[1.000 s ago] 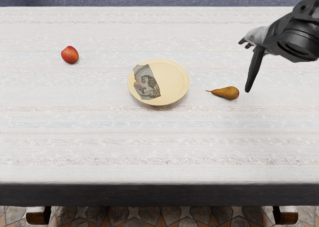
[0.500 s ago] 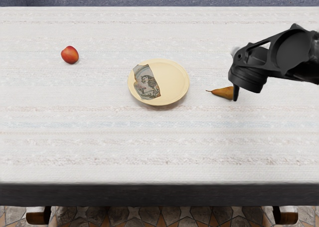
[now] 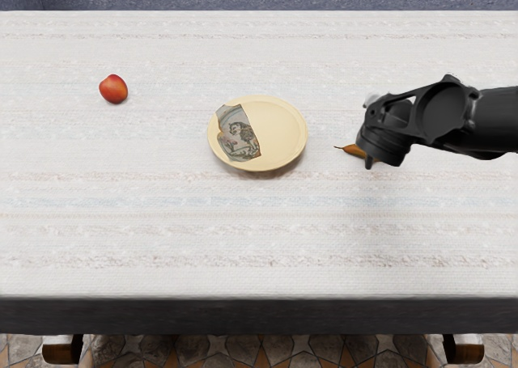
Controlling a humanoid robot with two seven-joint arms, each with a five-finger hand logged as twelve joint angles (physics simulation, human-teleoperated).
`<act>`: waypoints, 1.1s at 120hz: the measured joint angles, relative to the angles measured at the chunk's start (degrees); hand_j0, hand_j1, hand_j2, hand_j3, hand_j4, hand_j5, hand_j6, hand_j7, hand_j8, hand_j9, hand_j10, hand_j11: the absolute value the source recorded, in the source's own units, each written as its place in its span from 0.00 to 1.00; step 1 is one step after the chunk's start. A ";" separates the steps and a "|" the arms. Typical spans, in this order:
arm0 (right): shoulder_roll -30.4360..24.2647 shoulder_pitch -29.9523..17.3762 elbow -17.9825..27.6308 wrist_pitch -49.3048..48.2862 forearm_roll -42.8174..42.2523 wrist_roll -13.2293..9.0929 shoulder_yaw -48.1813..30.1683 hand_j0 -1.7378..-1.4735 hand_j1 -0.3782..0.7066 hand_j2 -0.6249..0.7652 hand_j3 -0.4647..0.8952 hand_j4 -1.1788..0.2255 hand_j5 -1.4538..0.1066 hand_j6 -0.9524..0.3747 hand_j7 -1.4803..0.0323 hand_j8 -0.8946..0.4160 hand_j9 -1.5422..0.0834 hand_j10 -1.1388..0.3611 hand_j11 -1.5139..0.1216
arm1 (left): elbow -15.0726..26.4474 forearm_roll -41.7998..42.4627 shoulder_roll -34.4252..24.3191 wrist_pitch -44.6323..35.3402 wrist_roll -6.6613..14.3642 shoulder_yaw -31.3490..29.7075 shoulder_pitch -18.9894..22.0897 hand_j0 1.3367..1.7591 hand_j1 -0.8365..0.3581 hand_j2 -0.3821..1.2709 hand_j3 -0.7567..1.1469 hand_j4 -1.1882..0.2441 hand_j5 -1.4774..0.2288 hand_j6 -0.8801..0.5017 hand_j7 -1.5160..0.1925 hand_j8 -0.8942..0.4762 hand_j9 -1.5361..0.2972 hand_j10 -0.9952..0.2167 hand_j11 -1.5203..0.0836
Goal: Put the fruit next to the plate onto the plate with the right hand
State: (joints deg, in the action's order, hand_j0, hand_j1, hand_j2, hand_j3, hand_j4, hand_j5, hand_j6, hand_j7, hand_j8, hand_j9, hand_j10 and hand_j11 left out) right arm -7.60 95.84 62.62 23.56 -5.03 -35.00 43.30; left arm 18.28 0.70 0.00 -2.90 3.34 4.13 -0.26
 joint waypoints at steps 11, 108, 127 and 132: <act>0.37 -1.85 -1.79 0.00 -1.58 0.00 -0.29 0.30 0.21 0.43 0.34 0.72 0.79 0.59 0.83 0.55 0.81 0.64 0.79 | 0.00 0.00 0.00 0.00 0.00 0.00 0.01 0.76 0.99 0.23 0.40 0.83 0.86 0.64 0.89 0.65 0.84 0.82 0.95; 1.06 -9.61 -8.66 -0.40 -8.66 0.00 -3.34 0.30 0.26 0.42 0.34 0.68 0.75 0.55 0.79 0.52 0.78 0.61 0.75 | 0.01 0.00 0.00 0.00 0.00 0.00 0.00 0.76 0.99 0.23 0.40 0.83 0.86 0.64 0.89 0.65 0.84 0.82 0.95; 1.07 -10.23 -9.06 -0.44 -9.25 0.00 -3.49 0.30 0.28 0.42 0.34 0.68 0.74 0.54 0.78 0.51 0.77 0.61 0.74 | 0.01 0.00 0.00 0.00 0.00 0.00 0.00 0.76 0.99 0.23 0.40 0.83 0.86 0.64 0.89 0.65 0.84 0.82 0.95; 1.08 -10.38 -9.10 -0.45 -9.29 0.00 -3.62 0.30 0.29 0.42 0.34 0.67 0.73 0.53 0.77 0.50 0.75 0.60 0.73 | 0.01 -0.01 0.00 0.00 0.00 0.00 0.01 0.76 0.99 0.23 0.40 0.83 0.86 0.64 0.89 0.65 0.84 0.82 0.95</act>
State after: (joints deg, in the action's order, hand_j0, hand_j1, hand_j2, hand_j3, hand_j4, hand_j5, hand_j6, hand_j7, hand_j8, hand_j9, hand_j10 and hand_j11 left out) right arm -6.52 85.46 53.52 23.12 -14.31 -35.00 39.68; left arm 18.29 0.69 0.00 -2.90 3.34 4.13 -0.25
